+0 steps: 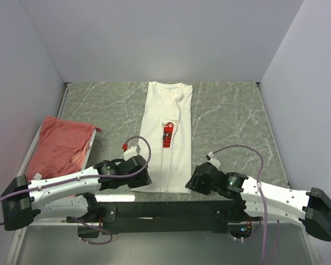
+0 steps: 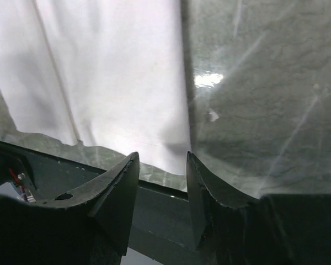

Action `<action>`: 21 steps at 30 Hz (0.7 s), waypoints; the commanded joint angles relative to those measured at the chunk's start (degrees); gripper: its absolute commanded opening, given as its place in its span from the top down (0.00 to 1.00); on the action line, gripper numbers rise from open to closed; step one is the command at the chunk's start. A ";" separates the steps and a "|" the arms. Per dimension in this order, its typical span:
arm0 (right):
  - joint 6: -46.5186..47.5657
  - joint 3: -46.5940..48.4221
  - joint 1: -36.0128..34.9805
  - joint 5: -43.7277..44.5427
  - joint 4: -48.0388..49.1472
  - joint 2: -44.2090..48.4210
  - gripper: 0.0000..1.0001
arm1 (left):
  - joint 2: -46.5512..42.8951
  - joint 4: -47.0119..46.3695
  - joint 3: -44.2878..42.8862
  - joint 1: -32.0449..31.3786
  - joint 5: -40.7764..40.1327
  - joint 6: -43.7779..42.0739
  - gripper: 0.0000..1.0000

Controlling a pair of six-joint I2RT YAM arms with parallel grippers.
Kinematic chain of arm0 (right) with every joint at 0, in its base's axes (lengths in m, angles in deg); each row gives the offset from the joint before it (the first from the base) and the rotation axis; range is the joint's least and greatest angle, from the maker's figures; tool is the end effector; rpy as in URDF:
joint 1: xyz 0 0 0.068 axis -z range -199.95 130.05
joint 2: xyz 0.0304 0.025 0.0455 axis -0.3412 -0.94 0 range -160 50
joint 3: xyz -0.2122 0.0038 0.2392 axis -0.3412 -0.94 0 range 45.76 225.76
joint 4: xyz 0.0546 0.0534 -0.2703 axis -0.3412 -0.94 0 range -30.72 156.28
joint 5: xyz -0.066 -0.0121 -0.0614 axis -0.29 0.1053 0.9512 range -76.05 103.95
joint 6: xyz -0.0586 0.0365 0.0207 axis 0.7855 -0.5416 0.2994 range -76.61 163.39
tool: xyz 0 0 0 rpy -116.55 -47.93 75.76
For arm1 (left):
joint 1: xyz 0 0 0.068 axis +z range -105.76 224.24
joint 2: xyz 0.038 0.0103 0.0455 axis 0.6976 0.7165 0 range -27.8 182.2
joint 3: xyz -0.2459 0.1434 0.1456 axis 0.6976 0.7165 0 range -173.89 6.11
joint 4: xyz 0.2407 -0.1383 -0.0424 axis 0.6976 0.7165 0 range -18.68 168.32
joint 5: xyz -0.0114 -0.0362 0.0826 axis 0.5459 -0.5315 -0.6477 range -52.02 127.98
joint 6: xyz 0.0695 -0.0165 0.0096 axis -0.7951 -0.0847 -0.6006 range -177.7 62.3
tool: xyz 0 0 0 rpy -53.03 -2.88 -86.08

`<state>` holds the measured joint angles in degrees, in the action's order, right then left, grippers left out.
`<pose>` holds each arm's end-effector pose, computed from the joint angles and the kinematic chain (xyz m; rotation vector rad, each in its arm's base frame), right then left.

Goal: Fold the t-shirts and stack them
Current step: Fold the tshirt

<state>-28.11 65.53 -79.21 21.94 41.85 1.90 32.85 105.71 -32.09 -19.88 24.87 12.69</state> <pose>0.0861 0.1283 0.1668 0.3449 2.6310 0.7357 0.1028 -0.1808 0.2291 -0.2353 2.6377 -0.6093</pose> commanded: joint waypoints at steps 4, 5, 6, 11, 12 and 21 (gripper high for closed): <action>-0.04 -2.36 1.43 -2.89 1.31 -0.07 0.53 | -5.09 4.54 5.67 5.22 1.76 4.40 0.57; -0.30 -3.15 1.43 -3.07 2.01 -0.07 0.53 | -5.79 4.63 7.24 5.93 2.03 4.58 0.57; -0.39 -3.51 1.61 -3.24 2.36 -0.07 0.53 | -7.02 4.98 7.69 7.24 2.12 4.93 0.57; -1.27 -4.65 1.96 -3.77 3.15 0.11 0.53 | -9.05 5.42 9.71 9.80 2.20 4.76 0.49; -1.27 -4.74 1.96 -3.77 3.07 -0.07 0.53 | -8.96 4.55 10.07 10.67 2.64 4.50 0.48; -1.88 -5.44 2.66 -3.94 2.28 0.28 0.53 | -8.08 2.00 13.32 13.23 4.32 3.97 0.48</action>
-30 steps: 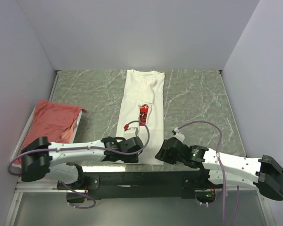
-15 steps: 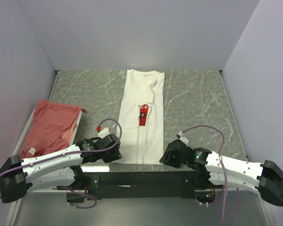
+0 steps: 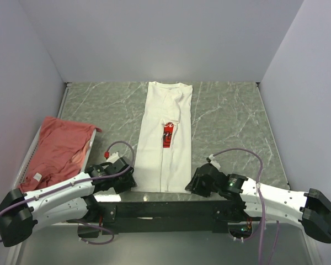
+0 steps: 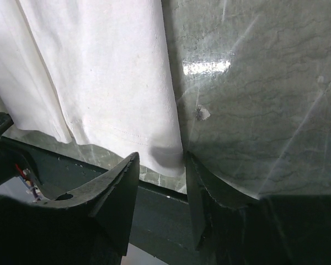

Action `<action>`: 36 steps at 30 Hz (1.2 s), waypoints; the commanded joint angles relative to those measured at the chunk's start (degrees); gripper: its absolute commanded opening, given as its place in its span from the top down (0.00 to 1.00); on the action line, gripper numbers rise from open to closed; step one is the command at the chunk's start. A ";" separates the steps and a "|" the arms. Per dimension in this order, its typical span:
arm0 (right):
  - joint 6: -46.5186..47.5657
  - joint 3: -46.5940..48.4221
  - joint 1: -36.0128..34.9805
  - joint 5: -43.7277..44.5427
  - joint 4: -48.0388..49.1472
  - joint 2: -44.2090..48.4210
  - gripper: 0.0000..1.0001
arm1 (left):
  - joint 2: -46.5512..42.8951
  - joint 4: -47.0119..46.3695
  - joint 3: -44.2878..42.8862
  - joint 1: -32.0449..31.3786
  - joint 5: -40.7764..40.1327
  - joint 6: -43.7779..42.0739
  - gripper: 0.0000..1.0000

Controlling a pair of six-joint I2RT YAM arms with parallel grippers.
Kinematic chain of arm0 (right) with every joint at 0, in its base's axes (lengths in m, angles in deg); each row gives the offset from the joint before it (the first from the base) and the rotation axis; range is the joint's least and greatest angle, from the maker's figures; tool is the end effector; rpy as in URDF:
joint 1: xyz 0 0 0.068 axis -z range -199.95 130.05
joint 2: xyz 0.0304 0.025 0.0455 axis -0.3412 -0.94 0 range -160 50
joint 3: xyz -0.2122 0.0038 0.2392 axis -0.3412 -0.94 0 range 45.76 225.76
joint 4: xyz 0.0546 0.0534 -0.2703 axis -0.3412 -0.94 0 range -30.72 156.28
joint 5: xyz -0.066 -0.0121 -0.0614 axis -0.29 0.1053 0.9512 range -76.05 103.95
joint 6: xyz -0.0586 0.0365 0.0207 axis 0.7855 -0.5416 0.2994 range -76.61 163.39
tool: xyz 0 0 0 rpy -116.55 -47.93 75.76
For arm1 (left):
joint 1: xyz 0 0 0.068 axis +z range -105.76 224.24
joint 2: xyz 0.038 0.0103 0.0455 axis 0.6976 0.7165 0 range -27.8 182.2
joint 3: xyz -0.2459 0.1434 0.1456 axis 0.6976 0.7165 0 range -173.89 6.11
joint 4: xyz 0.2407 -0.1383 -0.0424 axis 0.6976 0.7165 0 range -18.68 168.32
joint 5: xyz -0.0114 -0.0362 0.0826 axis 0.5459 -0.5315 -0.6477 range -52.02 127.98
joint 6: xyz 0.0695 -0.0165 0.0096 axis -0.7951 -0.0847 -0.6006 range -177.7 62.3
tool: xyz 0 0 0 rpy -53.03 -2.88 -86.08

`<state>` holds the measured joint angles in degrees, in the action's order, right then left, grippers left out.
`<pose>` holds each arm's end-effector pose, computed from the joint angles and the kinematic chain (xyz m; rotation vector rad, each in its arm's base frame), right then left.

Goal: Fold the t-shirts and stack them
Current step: Fold the tshirt

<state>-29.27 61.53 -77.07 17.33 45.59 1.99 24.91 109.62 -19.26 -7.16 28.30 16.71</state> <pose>0.0835 0.1226 0.1482 0.3926 2.6788 0.7884 0.1008 -0.1102 0.1723 -0.6020 2.7029 -0.4254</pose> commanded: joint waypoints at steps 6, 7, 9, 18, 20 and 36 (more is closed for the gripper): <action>-1.34 -2.58 0.61 -0.39 -0.76 -0.68 0.55 | 1.25 -4.37 1.81 1.12 2.37 -0.67 0.51; -1.43 -2.85 0.61 -0.56 -0.50 -0.77 0.56 | 1.43 -4.73 1.98 1.04 2.46 -0.76 0.53; -1.60 -3.02 0.61 -0.83 -0.14 -1.38 0.57 | 1.61 -6.04 2.86 1.04 3.25 -0.93 0.55; -1.08 -2.41 0.70 -0.48 0.30 -2.62 0.71 | 2.66 -8.59 3.92 1.04 4.40 -1.90 0.71; -0.55 -1.80 0.87 -0.21 -0.23 -2.97 0.84 | 2.75 -9.12 3.74 1.04 5.10 -2.52 0.82; 4.20 6.20 -2.98 1.72 -12.44 2.13 1.00 | 1.52 -9.12 -0.30 -10.90 5.19 1.16 0.99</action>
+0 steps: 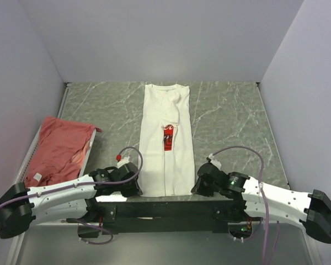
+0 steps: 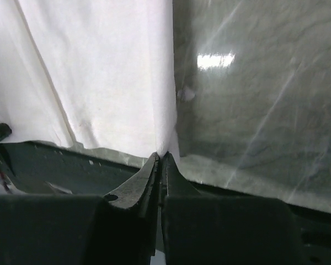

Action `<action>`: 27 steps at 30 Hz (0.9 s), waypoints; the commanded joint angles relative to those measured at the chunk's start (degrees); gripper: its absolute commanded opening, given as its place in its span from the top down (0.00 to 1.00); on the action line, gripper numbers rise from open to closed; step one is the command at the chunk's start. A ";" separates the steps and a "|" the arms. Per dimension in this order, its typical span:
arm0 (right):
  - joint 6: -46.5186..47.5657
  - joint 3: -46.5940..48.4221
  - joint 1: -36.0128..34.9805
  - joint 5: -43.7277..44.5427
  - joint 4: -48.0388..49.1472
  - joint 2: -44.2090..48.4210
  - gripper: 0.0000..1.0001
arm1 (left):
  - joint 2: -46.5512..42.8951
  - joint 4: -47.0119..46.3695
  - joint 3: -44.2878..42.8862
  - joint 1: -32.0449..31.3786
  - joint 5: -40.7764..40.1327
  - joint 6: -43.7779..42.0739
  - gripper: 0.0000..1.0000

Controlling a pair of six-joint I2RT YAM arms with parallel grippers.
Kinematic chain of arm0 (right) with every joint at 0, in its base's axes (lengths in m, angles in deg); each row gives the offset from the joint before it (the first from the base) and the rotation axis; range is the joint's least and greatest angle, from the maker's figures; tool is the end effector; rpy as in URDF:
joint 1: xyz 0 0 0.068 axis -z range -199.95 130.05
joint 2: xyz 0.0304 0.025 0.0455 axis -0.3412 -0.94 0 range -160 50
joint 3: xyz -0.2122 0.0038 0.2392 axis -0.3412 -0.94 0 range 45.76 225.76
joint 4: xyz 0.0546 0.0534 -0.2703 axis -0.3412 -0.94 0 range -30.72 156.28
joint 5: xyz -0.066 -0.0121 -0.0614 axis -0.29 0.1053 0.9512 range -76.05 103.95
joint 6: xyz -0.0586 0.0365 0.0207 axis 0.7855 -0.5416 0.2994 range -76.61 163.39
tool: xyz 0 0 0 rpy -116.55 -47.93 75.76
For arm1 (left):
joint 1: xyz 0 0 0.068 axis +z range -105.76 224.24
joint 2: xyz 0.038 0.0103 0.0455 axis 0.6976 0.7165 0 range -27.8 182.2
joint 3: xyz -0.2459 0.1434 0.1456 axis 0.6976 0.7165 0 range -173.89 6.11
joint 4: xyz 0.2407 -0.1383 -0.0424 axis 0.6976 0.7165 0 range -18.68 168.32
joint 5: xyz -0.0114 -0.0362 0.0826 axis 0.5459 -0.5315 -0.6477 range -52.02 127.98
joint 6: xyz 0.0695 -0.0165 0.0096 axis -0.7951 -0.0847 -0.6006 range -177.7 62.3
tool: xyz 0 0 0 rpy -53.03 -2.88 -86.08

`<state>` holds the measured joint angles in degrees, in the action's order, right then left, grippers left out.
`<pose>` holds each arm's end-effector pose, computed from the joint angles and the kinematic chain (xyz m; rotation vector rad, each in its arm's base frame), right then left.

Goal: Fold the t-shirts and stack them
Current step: Fold the tshirt

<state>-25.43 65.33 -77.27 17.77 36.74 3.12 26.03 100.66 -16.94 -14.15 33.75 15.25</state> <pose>0.0807 0.1183 0.1612 0.3016 2.7237 0.6862 0.0882 -0.1349 0.1655 -0.3812 2.7656 -0.6364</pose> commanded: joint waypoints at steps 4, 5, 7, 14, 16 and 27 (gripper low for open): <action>-2.63 4.50 -7.62 3.91 -6.58 1.52 1.00 | 0.23 -0.61 -3.40 -7.26 -0.60 5.54 0.99; -2.55 5.03 -7.81 4.53 -7.89 1.52 1.00 | -0.03 -0.17 -3.93 -7.26 -1.56 5.36 0.99; -1.16 7.57 -7.81 7.16 -9.04 1.17 1.00 | -0.21 0.62 -6.03 -7.18 -2.88 3.97 1.00; 12.47 19.79 2.11 8.76 -3.10 -11.38 1.00 | 7.85 -4.63 -14.38 5.99 0.18 -9.39 1.00; 15.54 23.22 6.31 7.53 1.47 -16.73 1.00 | 11.20 -5.87 -18.32 10.21 1.41 -12.90 0.99; 22.93 43.16 19.16 4.45 7.57 -42.23 1.00 | 34.67 -12.29 -35.13 21.73 2.12 -16.61 0.99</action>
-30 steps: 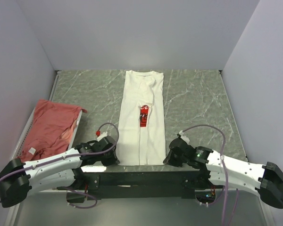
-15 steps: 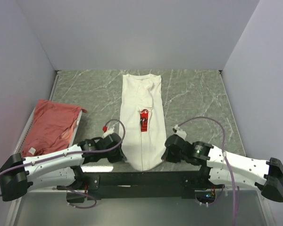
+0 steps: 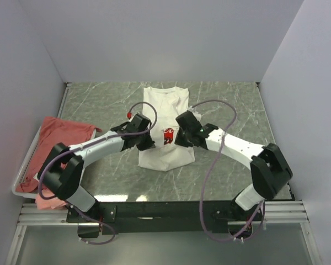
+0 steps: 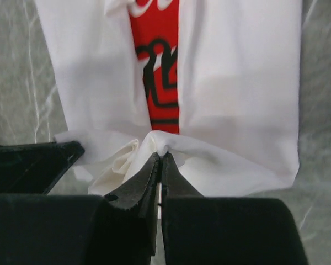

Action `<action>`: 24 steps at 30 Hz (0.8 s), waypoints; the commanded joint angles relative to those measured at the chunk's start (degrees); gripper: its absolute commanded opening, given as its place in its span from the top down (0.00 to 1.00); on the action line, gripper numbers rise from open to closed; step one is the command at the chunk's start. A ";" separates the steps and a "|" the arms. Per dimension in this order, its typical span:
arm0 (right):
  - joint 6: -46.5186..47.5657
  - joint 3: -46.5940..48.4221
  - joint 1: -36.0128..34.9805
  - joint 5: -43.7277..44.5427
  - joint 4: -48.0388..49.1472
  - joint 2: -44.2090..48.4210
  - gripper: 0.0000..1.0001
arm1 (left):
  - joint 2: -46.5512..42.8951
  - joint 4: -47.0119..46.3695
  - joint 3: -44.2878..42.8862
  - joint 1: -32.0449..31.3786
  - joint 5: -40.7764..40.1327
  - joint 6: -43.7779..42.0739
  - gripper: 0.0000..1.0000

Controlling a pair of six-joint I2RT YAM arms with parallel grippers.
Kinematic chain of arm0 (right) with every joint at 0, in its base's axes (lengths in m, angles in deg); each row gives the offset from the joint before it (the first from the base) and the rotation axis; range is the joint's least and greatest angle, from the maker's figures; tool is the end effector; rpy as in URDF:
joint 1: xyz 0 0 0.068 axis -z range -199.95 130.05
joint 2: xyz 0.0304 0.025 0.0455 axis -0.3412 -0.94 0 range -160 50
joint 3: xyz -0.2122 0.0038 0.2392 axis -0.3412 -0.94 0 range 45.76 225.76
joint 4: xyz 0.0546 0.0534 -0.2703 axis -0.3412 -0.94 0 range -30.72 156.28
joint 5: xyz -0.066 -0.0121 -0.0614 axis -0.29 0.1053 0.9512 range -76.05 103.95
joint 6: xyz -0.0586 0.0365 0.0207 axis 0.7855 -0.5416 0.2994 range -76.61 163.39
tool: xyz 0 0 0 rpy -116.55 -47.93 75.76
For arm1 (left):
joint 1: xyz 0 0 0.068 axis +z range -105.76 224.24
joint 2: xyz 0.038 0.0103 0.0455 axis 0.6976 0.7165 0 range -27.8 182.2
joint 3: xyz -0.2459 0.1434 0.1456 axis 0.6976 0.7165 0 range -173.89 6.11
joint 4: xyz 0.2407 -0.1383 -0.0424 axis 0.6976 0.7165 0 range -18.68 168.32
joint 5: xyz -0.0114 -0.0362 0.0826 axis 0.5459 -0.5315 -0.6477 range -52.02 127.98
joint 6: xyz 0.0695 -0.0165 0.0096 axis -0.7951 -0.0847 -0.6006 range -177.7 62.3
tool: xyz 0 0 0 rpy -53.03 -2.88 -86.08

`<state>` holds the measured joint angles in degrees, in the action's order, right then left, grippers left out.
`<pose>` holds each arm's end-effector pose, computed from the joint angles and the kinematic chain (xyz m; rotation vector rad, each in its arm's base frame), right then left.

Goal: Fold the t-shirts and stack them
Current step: Fold the tshirt

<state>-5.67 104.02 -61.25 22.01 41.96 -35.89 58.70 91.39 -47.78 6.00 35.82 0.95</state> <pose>0.2631 0.2199 0.2503 0.2328 2.5231 0.4941 0.2669 -0.2074 0.2263 -0.4793 2.5678 -0.6276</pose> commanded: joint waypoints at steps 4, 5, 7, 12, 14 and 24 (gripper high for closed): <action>3.88 7.13 7.63 -1.81 4.62 -7.27 1.00 | 6.83 -2.33 -10.25 4.13 -0.39 -2.67 0.99; 4.06 7.83 8.33 -2.25 4.72 -8.06 1.00 | 7.36 -2.23 -11.05 5.27 -0.48 -2.84 0.99; 4.93 9.76 10.44 -3.13 4.98 -10.43 1.00 | 8.68 -2.49 -12.64 6.59 -0.13 -3.02 0.99; 5.55 12.49 13.96 -5.42 5.77 -13.78 1.00 | 12.46 -2.59 -16.76 10.72 1.63 -4.77 0.99; 5.55 12.58 15.72 -6.64 6.30 -14.22 1.00 | 14.04 -2.93 -17.65 12.04 2.59 -5.39 0.99; 7.04 15.21 20.55 -10.34 6.83 -18.43 1.00 | 20.46 -3.64 -21.43 14.33 4.79 -7.15 0.99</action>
<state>0.02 116.21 -41.53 13.02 46.60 -53.14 78.68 89.49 -66.55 20.07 39.26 -4.51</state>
